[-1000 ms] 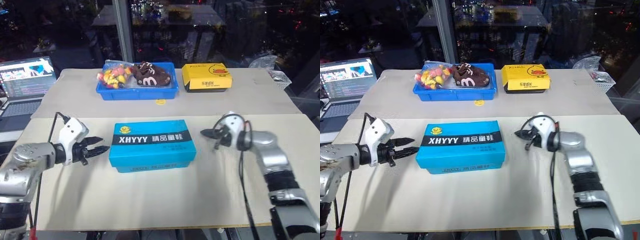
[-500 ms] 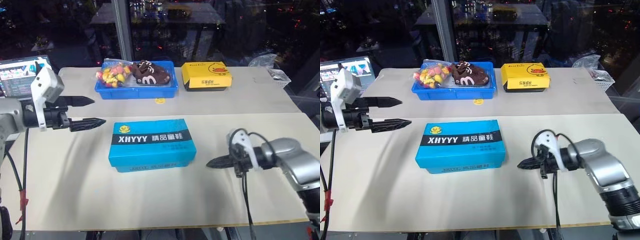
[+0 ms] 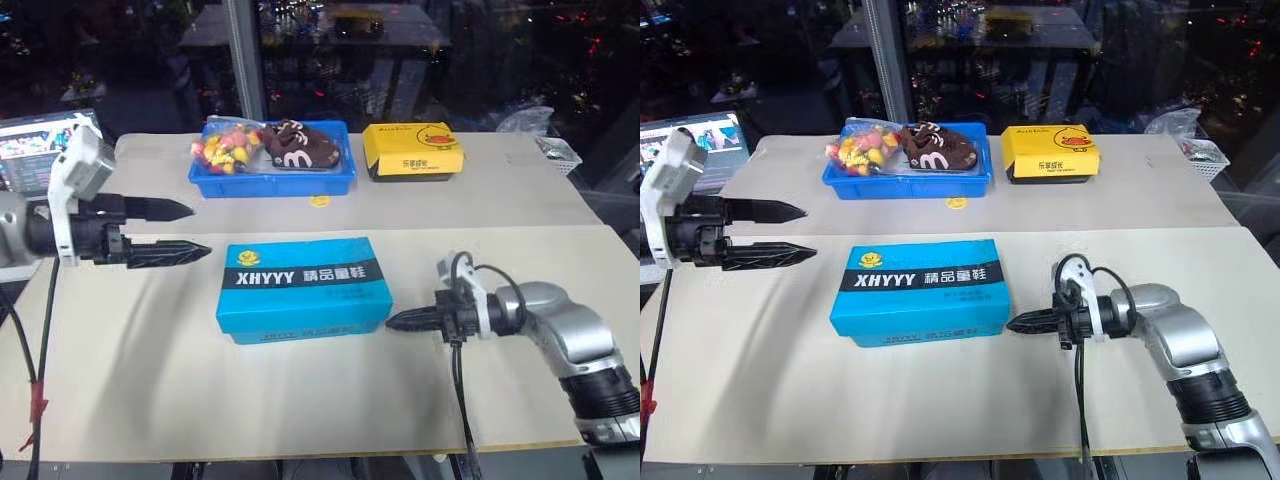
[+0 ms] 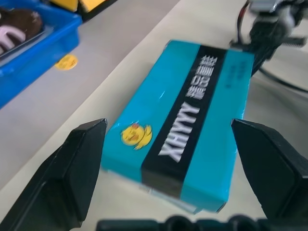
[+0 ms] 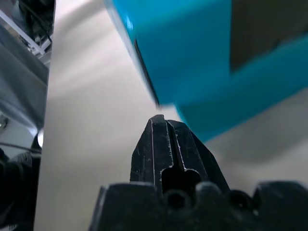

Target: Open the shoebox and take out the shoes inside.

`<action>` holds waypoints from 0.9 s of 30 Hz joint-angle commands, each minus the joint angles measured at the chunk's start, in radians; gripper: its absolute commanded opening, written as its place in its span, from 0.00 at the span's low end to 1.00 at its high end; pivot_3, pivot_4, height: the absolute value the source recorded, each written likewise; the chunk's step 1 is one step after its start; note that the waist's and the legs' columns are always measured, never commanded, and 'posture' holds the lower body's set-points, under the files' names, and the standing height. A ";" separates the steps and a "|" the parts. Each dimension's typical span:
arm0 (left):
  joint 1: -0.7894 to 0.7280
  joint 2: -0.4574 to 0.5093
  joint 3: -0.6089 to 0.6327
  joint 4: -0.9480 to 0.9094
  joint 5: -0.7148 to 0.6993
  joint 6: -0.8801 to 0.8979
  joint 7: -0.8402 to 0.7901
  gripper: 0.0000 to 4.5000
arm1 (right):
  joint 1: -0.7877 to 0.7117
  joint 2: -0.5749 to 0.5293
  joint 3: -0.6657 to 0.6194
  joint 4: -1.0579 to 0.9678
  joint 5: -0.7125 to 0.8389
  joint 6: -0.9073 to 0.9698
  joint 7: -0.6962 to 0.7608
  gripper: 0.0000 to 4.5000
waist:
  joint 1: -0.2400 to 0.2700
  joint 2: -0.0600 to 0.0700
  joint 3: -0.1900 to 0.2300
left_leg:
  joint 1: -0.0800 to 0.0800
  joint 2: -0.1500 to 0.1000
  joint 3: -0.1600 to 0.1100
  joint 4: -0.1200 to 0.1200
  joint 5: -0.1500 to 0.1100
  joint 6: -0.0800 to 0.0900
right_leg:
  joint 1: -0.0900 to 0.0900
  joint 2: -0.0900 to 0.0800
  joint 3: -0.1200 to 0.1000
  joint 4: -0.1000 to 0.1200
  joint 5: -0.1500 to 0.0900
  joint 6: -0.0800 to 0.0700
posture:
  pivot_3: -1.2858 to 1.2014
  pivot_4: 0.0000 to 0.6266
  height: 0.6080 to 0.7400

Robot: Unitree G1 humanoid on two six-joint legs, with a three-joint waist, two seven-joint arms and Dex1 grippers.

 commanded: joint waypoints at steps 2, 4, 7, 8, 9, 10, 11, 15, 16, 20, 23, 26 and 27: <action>0.098 0.071 0.141 0.028 0.030 -0.033 -0.053 0.98 | -0.101 0.017 -0.050 -0.051 0.105 0.071 -0.004 0.00 | 0.001 0.000 0.000 | 0.000 0.000 0.000 0.000 0.000 0.000 | -0.001 0.000 0.000 0.000 0.000 0.000 | 0.52 0.24 1.00; 0.154 0.080 0.188 0.002 0.020 -0.016 -0.077 0.98 | -0.141 0.031 -0.051 -0.027 0.116 0.079 -0.011 0.00 | 0.004 0.000 0.000 | 0.000 0.000 0.000 0.000 0.000 0.000 | 0.000 0.000 0.000 0.000 0.000 0.000 | 0.52 0.24 1.00; 0.223 0.070 0.262 -0.053 -0.012 0.028 -0.085 0.98 | -0.212 0.067 -0.058 0.033 0.122 0.074 -0.028 0.00 | 0.006 0.000 0.000 | 0.000 0.000 0.000 0.000 0.000 0.000 | 0.000 -0.001 0.000 -0.001 0.000 0.000 | 0.52 0.24 1.00; 0.237 0.064 0.280 -0.065 -0.017 0.038 -0.076 0.98 | -0.232 0.079 -0.060 0.052 0.119 0.067 -0.032 0.00 | 0.009 0.000 0.001 | -0.001 0.000 0.000 0.000 0.000 0.000 | 0.000 -0.001 0.000 0.000 0.000 0.000 | 0.52 0.24 1.00; 0.256 0.060 0.298 -0.079 -0.018 0.043 -0.072 0.98 | -0.249 0.090 -0.061 0.069 0.115 0.058 -0.037 0.00 | 0.009 0.000 0.001 | -0.001 0.000 0.000 0.000 0.000 0.000 | 0.000 -0.001 -0.001 0.000 0.000 0.000 | 0.52 0.24 1.00; 0.276 0.052 0.326 -0.100 -0.026 0.058 -0.069 0.98 | -0.283 0.114 -0.060 0.113 0.090 0.026 -0.057 0.00 | 0.009 0.000 0.001 | -0.001 0.000 0.000 0.000 0.000 0.000 | 0.000 -0.001 -0.001 0.000 0.000 0.000 | 0.52 0.24 1.00; 0.291 0.046 0.350 -0.117 -0.035 0.073 -0.065 0.98 | -0.316 0.137 -0.057 0.159 0.064 -0.006 -0.078 0.00 | 0.008 0.000 0.001 | -0.001 0.000 0.000 0.000 0.000 0.000 | 0.000 -0.001 -0.001 0.000 0.000 0.000 | 0.52 0.24 1.00; 0.330 0.034 0.406 -0.169 -0.056 0.101 -0.047 0.98 | -0.466 0.228 -0.025 0.430 -0.096 -0.212 -0.192 0.00 | 0.000 0.000 0.001 | 0.000 0.000 0.000 0.000 0.000 0.000 | -0.001 -0.001 -0.001 0.000 0.001 -0.001 | 0.52 0.24 1.00; 0.332 0.032 0.416 -0.182 -0.061 0.105 -0.040 0.98 | -0.511 0.252 -0.014 0.524 -0.151 -0.292 -0.230 0.00 | 0.000 0.000 0.001 | 0.000 0.001 0.000 0.000 0.000 0.000 | -0.001 -0.001 -0.001 0.000 0.001 -0.002 | 0.52 0.24 1.00; 0.321 0.030 0.446 -0.216 -0.099 0.137 -0.014 0.98 | -0.652 0.322 -0.009 0.825 -0.298 -0.542 -0.375 0.00 | 0.000 0.000 0.001 | 0.000 0.001 0.001 -0.001 0.000 0.000 | -0.002 0.000 -0.001 0.000 0.004 -0.007 | 0.52 0.24 1.00; 0.328 0.025 0.462 -0.233 -0.114 0.150 0.002 0.98 | -0.704 0.332 -0.018 0.898 -0.342 -0.595 -0.403 0.00 | 0.005 0.000 0.001 | -0.001 0.000 0.001 -0.002 0.000 0.000 | -0.002 -0.001 -0.001 0.000 0.006 -0.009 | 0.52 0.24 1.00; 0.345 0.019 0.475 -0.244 -0.124 0.155 0.013 0.98 | -0.704 0.318 -0.014 0.772 -0.307 -0.513 -0.302 0.00 | 0.003 0.000 0.001 | -0.003 0.000 0.000 -0.003 0.000 0.000 | -0.004 -0.001 -0.001 -0.001 0.006 -0.009 | 0.52 0.24 1.00; 0.348 0.017 0.474 -0.244 -0.125 0.152 0.017 0.98 | -0.697 0.307 -0.003 0.705 -0.291 -0.477 -0.257 0.00 | 0.003 0.000 0.001 | -0.003 0.000 0.000 -0.003 0.000 -0.001 | -0.004 -0.001 -0.001 -0.001 0.006 -0.009 | 0.52 0.24 1.00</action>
